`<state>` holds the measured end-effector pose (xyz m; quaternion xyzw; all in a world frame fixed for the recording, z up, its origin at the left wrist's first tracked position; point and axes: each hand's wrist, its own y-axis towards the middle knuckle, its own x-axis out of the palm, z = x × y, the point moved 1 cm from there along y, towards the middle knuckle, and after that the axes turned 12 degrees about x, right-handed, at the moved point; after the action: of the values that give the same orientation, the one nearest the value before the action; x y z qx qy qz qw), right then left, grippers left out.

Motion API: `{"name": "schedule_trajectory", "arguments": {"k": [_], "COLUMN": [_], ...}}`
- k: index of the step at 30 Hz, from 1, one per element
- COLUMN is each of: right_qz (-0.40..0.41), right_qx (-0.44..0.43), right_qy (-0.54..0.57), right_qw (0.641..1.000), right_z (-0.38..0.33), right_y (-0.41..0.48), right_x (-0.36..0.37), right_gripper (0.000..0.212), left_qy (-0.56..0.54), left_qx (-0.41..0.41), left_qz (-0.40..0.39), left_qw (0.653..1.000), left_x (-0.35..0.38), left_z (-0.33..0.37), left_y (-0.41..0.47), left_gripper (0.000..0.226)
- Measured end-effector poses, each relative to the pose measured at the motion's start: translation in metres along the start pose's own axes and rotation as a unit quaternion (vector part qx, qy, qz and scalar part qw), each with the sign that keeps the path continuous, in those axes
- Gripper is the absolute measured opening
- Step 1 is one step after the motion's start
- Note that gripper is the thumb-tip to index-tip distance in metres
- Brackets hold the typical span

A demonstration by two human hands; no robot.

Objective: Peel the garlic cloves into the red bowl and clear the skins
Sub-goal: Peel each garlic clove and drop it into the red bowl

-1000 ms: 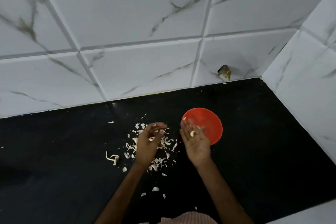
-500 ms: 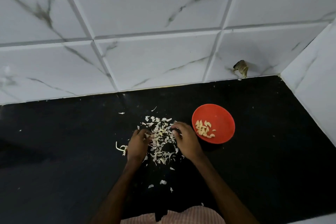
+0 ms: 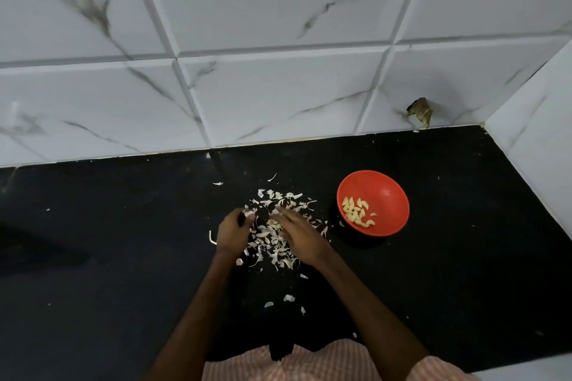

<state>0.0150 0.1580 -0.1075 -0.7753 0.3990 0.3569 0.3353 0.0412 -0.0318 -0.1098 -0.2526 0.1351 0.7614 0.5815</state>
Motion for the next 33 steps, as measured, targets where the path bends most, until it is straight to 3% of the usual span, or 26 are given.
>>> {"name": "schedule_trajectory", "arguments": {"k": [3, 6, 10, 13, 17, 19, 22, 27, 33], "right_qz": [0.009, 0.062, 0.145, 0.173, 0.15, 0.146, 0.145, 0.113, 0.105], "right_qx": [-0.047, -0.05, 0.016, 0.062, 0.108, 0.143, 0.178, 0.189, 0.2], "right_qy": [-0.094, -0.072, -0.031, 0.023, 0.122, 0.229, 0.35, 0.46, 0.525], "right_qw": [0.994, 0.994, 0.989, 0.983, 0.975, 0.952, 0.908, 0.86, 0.82], "right_z": [-0.002, 0.003, 0.008, 0.004, 0.002, 0.001, -0.001, -0.003, -0.004], "right_y": [-0.009, -0.023, -0.029, -0.027, -0.027, -0.027, -0.027, -0.027, -0.024], "right_x": [0.02, 0.028, 0.025, 0.017, 0.014, 0.013, 0.012, 0.008, 0.003], "right_gripper": [0.06, 0.057, 0.018, 0.01, 0.015, 0.026, 0.026, 0.024, 0.008], "left_qy": [-0.059, -0.089, -0.12, -0.115, -0.115, -0.098, -0.067, -0.055, -0.019], "left_qx": [-0.025, -0.032, -0.039, -0.032, -0.008, 0.013, 0.05, 0.071, 0.105], "left_qz": [0.047, 0.071, 0.092, 0.094, 0.049, 0.026, -0.022, -0.076, -0.143], "left_qw": [0.997, 0.993, 0.988, 0.988, 0.992, 0.995, 0.996, 0.993, 0.984], "left_x": [-0.015, -0.028, -0.04, -0.042, -0.031, -0.023, -0.01, 0.003, 0.014], "left_z": [-0.003, -0.006, -0.009, -0.01, -0.009, -0.007, -0.003, 0.004, 0.012], "left_y": [-0.006, -0.012, -0.018, -0.022, -0.029, -0.031, -0.034, -0.036, -0.04], "left_gripper": [0.015, 0.009, 0.003, 0.007, 0.005, 0.006, 0.005, 0.005, 0.025]}}
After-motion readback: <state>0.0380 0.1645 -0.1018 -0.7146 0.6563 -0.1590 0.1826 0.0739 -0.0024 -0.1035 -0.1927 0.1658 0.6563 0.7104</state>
